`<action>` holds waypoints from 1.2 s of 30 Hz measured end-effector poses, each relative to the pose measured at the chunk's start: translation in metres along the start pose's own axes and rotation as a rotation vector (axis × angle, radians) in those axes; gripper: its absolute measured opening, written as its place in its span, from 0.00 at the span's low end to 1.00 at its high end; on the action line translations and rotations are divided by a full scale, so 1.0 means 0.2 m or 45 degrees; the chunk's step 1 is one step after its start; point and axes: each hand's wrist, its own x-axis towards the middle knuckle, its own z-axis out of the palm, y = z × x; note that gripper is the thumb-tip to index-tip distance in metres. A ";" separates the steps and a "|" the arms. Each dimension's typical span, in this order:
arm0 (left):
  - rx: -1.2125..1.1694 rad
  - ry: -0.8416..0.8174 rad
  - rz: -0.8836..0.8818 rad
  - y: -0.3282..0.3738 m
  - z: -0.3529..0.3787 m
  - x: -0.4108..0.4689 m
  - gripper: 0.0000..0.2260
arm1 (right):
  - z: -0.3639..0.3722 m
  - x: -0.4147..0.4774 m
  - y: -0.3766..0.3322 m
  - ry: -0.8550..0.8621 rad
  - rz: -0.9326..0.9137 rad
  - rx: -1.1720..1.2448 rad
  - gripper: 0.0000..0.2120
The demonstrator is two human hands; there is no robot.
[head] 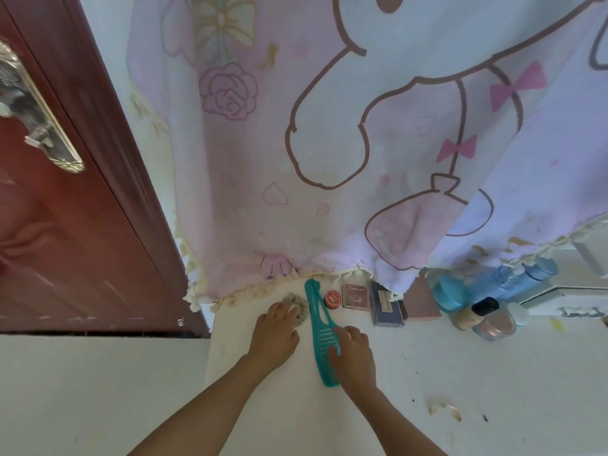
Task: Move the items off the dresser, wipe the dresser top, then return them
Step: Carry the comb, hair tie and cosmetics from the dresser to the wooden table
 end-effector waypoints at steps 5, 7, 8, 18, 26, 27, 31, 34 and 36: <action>0.055 -0.054 -0.010 -0.03 0.04 -0.01 0.17 | 0.01 0.08 0.01 -0.034 0.032 -0.070 0.15; 0.046 -0.015 -0.017 -0.03 0.04 -0.05 0.14 | 0.02 0.09 0.02 -0.039 0.013 -0.104 0.13; 0.038 0.040 -0.010 -0.04 0.04 -0.07 0.10 | 0.02 0.10 0.02 -0.039 0.002 -0.115 0.13; -0.245 0.161 -0.141 -0.07 0.14 -0.24 0.09 | -0.01 0.07 0.07 -0.091 -0.097 -0.068 0.15; -0.405 0.216 -0.353 -0.02 0.11 -0.31 0.10 | -0.03 0.02 0.13 -0.133 -0.082 -0.090 0.11; -0.396 0.198 -0.400 -0.01 0.10 -0.32 0.13 | -0.03 0.01 0.13 -0.128 -0.076 -0.085 0.11; -0.357 0.188 -0.472 0.01 0.09 -0.36 0.18 | -0.04 -0.01 0.13 -0.091 -0.089 -0.037 0.11; -0.388 0.257 -0.514 0.01 0.06 -0.39 0.15 | -0.06 -0.02 0.07 -0.089 -0.162 0.008 0.13; -0.435 0.336 -0.541 0.01 0.02 -0.42 0.14 | -0.08 -0.03 -0.01 -0.100 -0.260 -0.007 0.14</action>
